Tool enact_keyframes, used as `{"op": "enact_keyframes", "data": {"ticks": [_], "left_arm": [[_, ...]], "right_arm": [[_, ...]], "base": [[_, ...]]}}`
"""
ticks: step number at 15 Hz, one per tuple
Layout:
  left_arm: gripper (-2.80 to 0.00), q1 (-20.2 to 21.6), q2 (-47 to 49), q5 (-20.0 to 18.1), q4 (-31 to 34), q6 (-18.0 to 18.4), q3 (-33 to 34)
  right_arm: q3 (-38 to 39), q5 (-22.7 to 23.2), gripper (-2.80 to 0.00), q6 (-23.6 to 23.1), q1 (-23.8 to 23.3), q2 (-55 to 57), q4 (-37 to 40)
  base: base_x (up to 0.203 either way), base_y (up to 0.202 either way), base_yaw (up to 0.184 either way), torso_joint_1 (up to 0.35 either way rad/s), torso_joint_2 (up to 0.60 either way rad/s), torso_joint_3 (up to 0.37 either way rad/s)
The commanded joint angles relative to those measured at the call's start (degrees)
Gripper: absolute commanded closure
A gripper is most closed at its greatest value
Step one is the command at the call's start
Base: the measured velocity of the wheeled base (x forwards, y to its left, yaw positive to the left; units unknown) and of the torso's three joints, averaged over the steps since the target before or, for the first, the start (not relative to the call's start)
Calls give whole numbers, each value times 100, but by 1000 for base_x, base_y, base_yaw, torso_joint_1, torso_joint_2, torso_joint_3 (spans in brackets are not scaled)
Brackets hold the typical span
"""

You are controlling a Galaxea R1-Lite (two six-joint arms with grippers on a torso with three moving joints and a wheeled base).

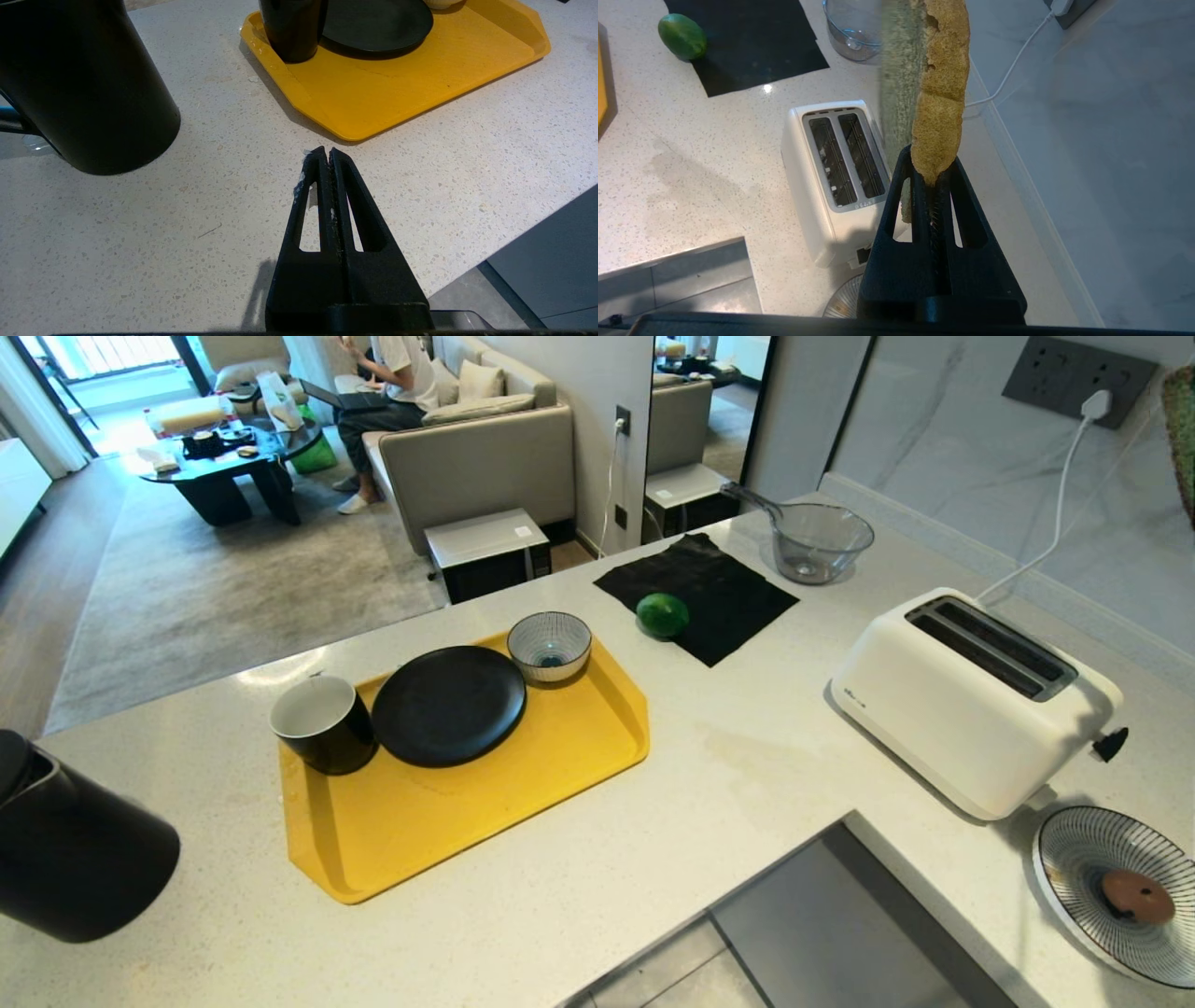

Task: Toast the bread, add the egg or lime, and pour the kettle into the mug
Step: Put the bread slices in the toaster

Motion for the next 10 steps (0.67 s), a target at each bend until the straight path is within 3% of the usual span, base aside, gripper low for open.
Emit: {"op": "enact_keyframes", "data": {"ticks": [1, 6, 10], "left_arm": [[0, 1, -10, 4, -3, -3, 97], [0, 1, -10, 4, -3, -3, 97], [0, 1, -10, 4, -3, -3, 97]], "right_arm": [[21, 33, 0, -13, 0, -19, 24], [12, -3, 0, -22, 0, -54, 15], [47, -11, 0, -22, -9, -54, 15]], "base": [[0, 0, 0, 0, 0, 0], [0, 0, 0, 0, 0, 0], [0, 0, 0, 160, -286, -132]]}}
